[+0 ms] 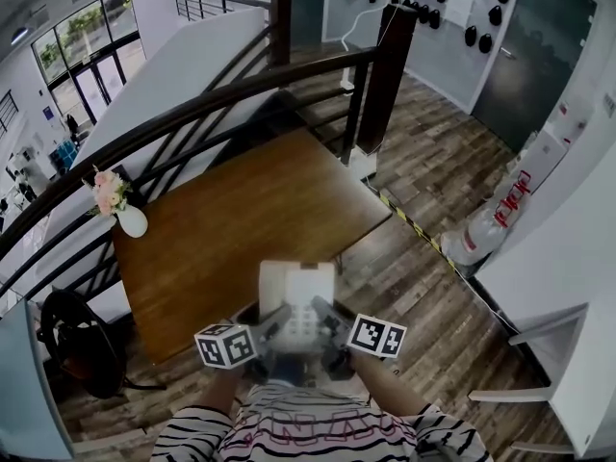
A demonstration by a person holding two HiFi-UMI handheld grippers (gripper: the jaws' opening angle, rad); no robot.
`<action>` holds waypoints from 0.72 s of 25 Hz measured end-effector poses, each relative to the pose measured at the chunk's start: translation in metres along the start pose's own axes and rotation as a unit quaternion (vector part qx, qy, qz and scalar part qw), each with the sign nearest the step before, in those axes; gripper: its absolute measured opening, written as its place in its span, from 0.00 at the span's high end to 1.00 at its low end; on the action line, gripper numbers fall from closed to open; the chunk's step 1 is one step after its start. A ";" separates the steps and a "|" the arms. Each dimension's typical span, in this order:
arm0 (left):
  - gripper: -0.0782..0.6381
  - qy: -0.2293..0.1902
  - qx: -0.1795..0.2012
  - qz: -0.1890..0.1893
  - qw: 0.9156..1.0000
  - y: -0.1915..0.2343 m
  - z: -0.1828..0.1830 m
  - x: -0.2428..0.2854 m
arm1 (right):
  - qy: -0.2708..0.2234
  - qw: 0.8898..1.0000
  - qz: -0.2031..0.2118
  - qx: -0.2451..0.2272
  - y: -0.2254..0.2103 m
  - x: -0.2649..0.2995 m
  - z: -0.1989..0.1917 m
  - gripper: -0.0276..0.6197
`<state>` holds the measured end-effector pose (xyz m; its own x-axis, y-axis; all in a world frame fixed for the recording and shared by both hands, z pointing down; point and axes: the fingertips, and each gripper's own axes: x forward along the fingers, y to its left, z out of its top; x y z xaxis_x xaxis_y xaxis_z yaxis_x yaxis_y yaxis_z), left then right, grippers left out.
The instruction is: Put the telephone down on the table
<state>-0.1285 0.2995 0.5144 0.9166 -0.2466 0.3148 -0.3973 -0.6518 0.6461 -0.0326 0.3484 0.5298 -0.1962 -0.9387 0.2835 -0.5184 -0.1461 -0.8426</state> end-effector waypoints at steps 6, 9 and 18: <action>0.39 0.010 -0.010 -0.012 1.000 0.021 0.034 0.049 | -0.004 1.000 -0.012 0.005 -0.015 0.039 0.044 0.61; 0.39 0.008 -0.011 -0.014 1.000 0.040 0.058 0.072 | -0.005 1.000 -0.012 0.003 -0.019 0.068 0.067 0.61; 0.39 -0.008 -0.016 -0.008 1.000 0.102 0.147 0.115 | 0.004 1.000 -0.006 -0.012 -0.004 0.172 0.124 0.61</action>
<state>-0.0575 0.0995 0.5146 0.9236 -0.2480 0.2923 -0.3829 -0.6327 0.6731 0.0391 0.1487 0.5250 -0.1961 -0.9346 0.2968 -0.5405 -0.1495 -0.8279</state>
